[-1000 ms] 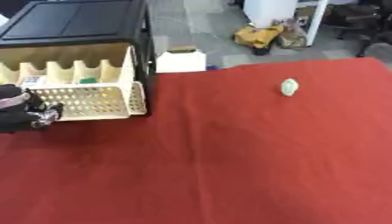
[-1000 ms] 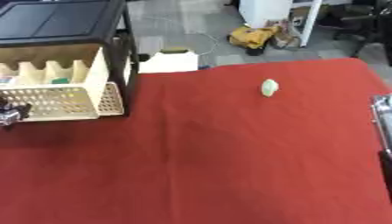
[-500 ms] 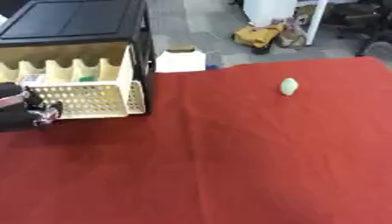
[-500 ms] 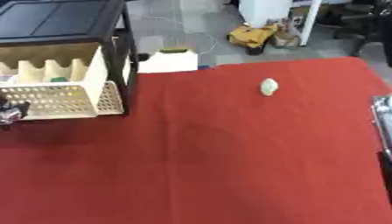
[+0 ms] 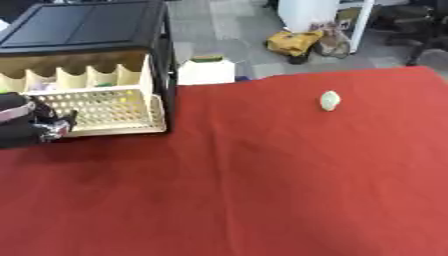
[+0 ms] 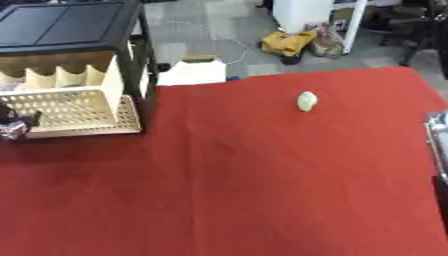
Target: Pick up objects from table and place into drawer.
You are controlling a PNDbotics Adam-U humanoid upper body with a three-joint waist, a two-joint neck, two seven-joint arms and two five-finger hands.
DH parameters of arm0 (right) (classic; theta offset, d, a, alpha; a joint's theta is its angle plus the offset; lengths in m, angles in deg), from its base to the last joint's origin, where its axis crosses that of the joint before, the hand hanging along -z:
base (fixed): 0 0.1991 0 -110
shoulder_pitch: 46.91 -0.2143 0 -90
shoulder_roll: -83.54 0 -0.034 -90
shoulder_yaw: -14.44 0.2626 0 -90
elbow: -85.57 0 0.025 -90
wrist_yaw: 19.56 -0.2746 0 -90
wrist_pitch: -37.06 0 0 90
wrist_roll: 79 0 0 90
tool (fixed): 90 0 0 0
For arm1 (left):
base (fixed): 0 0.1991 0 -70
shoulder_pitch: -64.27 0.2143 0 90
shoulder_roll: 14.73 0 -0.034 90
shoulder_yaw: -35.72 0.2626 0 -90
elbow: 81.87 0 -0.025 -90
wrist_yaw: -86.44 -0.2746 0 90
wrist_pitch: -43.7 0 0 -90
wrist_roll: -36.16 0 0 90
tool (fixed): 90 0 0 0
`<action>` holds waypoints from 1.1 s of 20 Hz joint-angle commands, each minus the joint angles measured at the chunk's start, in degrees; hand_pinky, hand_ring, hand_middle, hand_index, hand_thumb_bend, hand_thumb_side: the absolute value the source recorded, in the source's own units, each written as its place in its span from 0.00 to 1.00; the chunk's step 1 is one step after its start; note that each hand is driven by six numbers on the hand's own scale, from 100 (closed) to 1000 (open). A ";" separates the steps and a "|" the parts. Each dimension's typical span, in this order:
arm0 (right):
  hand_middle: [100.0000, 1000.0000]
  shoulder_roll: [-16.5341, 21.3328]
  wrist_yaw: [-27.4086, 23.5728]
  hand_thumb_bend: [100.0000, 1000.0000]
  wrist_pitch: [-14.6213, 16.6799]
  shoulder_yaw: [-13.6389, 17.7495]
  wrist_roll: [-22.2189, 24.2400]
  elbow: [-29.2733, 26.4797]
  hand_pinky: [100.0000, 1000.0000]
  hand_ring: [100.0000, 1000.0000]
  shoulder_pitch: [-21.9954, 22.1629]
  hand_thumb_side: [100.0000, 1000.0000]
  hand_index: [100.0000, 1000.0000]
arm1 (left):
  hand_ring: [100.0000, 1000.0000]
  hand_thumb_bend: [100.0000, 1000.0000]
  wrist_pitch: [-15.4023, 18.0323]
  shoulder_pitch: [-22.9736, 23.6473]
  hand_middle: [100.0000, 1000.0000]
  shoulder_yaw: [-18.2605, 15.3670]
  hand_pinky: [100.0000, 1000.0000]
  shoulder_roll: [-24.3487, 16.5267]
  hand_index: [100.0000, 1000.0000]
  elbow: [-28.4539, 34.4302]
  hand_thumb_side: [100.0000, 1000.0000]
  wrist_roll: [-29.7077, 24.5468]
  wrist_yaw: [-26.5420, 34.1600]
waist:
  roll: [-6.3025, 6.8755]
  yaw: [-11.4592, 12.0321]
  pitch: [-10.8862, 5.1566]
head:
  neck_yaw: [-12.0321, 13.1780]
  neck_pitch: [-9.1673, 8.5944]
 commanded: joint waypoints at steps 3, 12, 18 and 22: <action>0.54 0.89 -0.18 0.00 -0.18 0.71 -0.24 -0.99 0.68 0.75 -0.40 0.54 0.76 | 0.65 0.00 -0.44 -1.33 0.71 -0.69 0.32 -1.30 1.00 2.03 1.00 -0.22 0.41 | -0.01 0.25 -1.06 | 0.10 -0.55; 0.54 0.83 -0.12 0.00 -0.11 0.77 -0.41 -0.99 0.68 0.75 -0.39 0.55 0.76 | 0.67 0.00 -0.41 -2.81 0.75 -0.88 0.33 -0.61 1.00 -1.23 1.00 1.31 -3.51 | -0.02 0.06 -1.15 | 0.31 -0.91; 0.54 0.87 -0.08 0.00 -0.06 0.79 -0.36 -0.99 0.68 0.75 -0.48 0.55 0.76 | 0.67 0.00 -0.48 -3.96 0.76 -1.12 0.33 -0.08 1.00 -3.62 1.00 3.14 -4.62 | -0.03 0.00 -0.96 | 0.28 -0.66; 0.54 0.87 -0.03 0.00 -0.07 0.86 -0.39 -0.99 0.68 0.75 -0.58 0.55 0.76 | 0.67 0.00 -0.24 -4.97 0.77 -1.08 0.33 0.51 1.00 -5.36 1.00 4.16 -5.10 | -0.08 -0.22 -0.74 | 0.38 -0.68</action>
